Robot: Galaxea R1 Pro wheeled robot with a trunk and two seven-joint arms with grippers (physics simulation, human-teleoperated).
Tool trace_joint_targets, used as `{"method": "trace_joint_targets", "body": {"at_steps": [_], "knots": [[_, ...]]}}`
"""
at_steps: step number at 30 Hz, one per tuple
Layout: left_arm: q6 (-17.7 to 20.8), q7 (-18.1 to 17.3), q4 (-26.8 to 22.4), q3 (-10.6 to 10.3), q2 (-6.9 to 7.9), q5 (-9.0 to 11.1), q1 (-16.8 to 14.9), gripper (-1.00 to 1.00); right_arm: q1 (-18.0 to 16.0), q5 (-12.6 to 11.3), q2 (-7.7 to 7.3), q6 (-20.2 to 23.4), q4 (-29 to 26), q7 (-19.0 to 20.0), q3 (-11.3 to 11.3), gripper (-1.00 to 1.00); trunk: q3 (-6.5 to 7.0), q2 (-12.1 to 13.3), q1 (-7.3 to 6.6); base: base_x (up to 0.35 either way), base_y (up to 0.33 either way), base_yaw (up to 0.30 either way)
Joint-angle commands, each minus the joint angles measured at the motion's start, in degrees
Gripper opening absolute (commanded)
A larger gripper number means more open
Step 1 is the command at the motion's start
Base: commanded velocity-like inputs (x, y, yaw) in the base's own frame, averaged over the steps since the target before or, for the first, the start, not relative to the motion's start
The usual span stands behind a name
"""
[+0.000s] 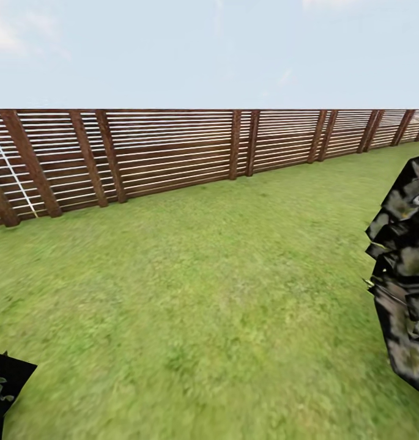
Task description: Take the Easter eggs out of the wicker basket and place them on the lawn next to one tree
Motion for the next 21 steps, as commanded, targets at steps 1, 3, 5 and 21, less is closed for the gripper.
{"method": "trace_joint_targets", "body": {"at_steps": [1, 3, 5, 21], "knots": [[-0.2, 0.1, 0.0, -0.1, 0.00, 0.1, 0.0, 1.00, 0.0, -0.4, -0.02, 0.4, -0.1, 0.1, 0.1, 1.00, -0.06, 0.0, 0.04, 0.314, 0.040, 0.000], [-0.2, 0.1, 0.0, -0.1, 0.00, 0.1, 0.0, 1.00, 0.0, -0.4, -0.02, 0.3, -0.1, 0.1, 0.1, 1.00, -0.06, 0.0, 0.04, 0.314, 0.026, 0.000], [-0.2, 0.1, 0.0, -0.1, 0.00, 0.1, 0.0, 1.00, 0.0, -0.4, -0.02, 0.4, -0.1, 0.1, 0.1, 1.00, -0.06, 0.0, 0.04, 0.314, 0.013, 0.000], [-0.2, 0.1, 0.0, -0.1, 0.00, 0.1, 0.0, 1.00, 0.0, -0.4, -0.04, 0.3, 0.0, 0.1, 0.1, 1.00, -0.06, 0.0, 0.04, 0.315, 0.002, 0.000]]}}
